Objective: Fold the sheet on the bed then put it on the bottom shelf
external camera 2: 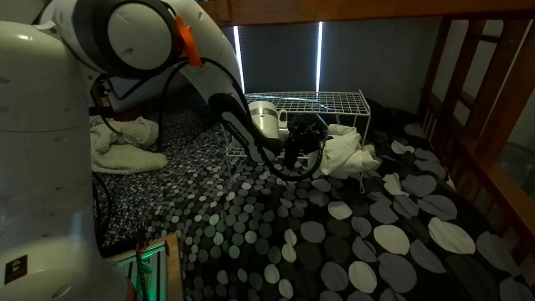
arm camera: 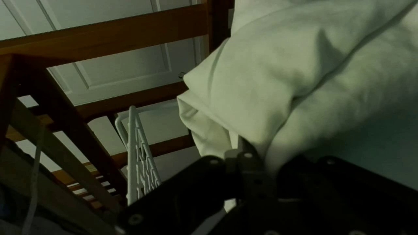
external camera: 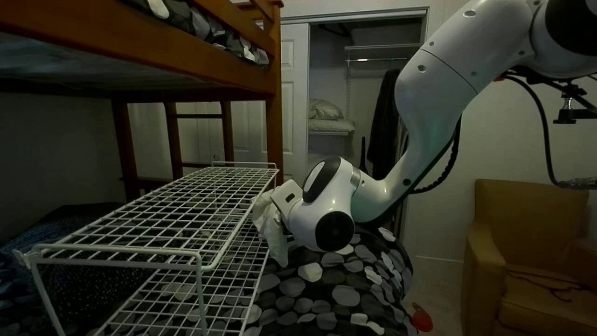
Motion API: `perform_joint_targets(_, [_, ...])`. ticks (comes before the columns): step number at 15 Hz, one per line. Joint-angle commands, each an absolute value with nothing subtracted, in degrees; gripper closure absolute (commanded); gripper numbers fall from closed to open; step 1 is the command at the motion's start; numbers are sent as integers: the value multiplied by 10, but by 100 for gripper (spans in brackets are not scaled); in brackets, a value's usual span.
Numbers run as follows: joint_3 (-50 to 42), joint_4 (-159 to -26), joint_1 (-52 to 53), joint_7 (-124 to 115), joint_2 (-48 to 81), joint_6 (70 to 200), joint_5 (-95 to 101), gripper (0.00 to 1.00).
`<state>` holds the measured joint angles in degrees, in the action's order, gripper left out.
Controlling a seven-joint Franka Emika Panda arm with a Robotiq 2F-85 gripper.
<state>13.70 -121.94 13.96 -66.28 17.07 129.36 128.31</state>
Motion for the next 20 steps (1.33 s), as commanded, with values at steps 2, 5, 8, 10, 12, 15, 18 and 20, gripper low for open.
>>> perform_joint_targets(2, [151, -1199, 131, -669, 189, 1299, 1299, 97])
perform_joint_targets(5, [157, -1180, 129, -687, 203, 1311, 1319, 97])
perform_joint_targets(8, [164, -1161, 129, -709, 219, 1325, 1360, 97])
perform_joint_targets(10, [169, -1148, 128, -725, 230, 1338, 1391, 97])
perform_joint_targets(12, [173, -1137, 125, -744, 243, 1351, 1421, 97])
perform_joint_targets(15, [179, -1126, 123, -769, 258, 1360, 1462, 97])
perform_joint_targets(18, [148, -1105, 179, -761, 256, 1381, 1443, 97])
perform_joint_targets(20, [137, -1087, 203, -756, 257, 1406, 1441, 97])
